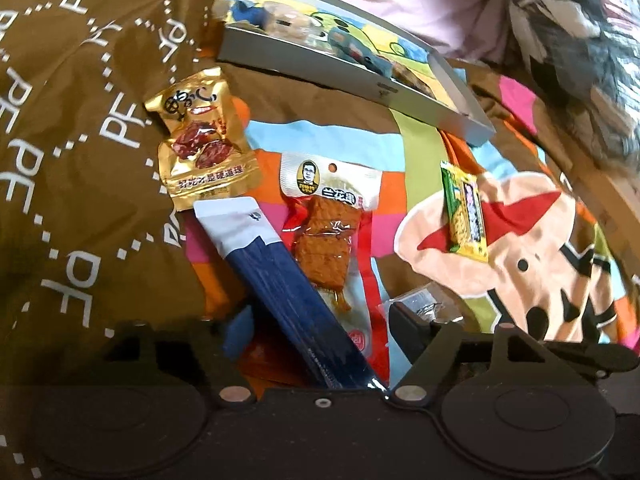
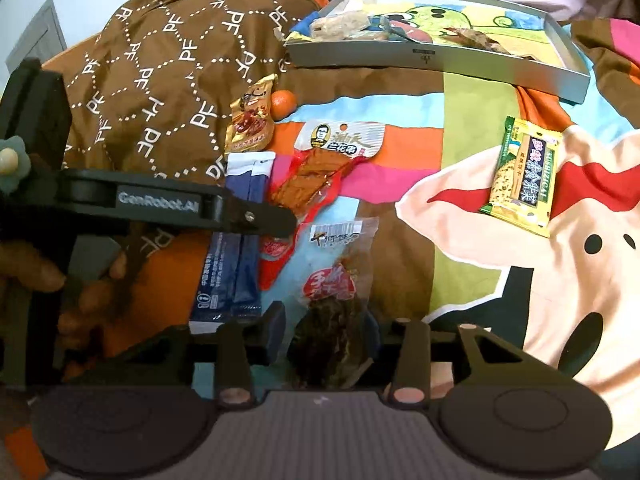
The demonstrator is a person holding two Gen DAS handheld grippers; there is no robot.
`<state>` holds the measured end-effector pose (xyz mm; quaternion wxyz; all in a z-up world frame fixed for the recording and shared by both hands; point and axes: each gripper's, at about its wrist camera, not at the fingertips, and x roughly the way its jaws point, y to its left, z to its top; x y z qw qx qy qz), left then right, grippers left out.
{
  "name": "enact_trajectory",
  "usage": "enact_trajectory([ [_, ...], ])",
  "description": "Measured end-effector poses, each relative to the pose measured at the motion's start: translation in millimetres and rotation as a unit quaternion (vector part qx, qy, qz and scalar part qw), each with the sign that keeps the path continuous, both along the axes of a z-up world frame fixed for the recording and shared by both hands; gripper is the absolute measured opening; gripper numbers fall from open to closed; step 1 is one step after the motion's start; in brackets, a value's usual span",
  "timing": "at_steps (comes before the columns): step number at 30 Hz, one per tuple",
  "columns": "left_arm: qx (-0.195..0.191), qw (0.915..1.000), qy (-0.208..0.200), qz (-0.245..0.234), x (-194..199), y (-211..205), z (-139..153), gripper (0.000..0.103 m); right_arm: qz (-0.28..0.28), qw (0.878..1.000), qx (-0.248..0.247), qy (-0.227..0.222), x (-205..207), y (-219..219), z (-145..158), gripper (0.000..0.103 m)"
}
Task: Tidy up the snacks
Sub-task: 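Close the left tool on the blue stick pack while the right tool grips the jerky bag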
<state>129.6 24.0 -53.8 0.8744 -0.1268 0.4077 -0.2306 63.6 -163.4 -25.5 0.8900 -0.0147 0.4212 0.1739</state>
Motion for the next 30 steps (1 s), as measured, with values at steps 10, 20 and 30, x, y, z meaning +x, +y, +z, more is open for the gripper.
enact_trajectory([
  [10, 0.010, 0.9995, 0.003, 0.030, -1.2, 6.5, 0.5, 0.049, 0.003, 1.000, -0.020, -0.005, -4.0, 5.4, -2.6, 0.060],
  [20, -0.010, 0.9997, -0.017, 0.014, -7.7, 3.1, 2.5, 0.039, -0.001, 0.999, -0.033, -0.015, -6.7, 6.6, -2.2, 0.051],
  [30, -0.033, 0.9993, -0.014, 0.002, -7.8, 2.6, 2.8, 0.024, -0.002, 0.998, -0.044, -0.033, -7.0, 4.6, 1.8, 0.050],
])
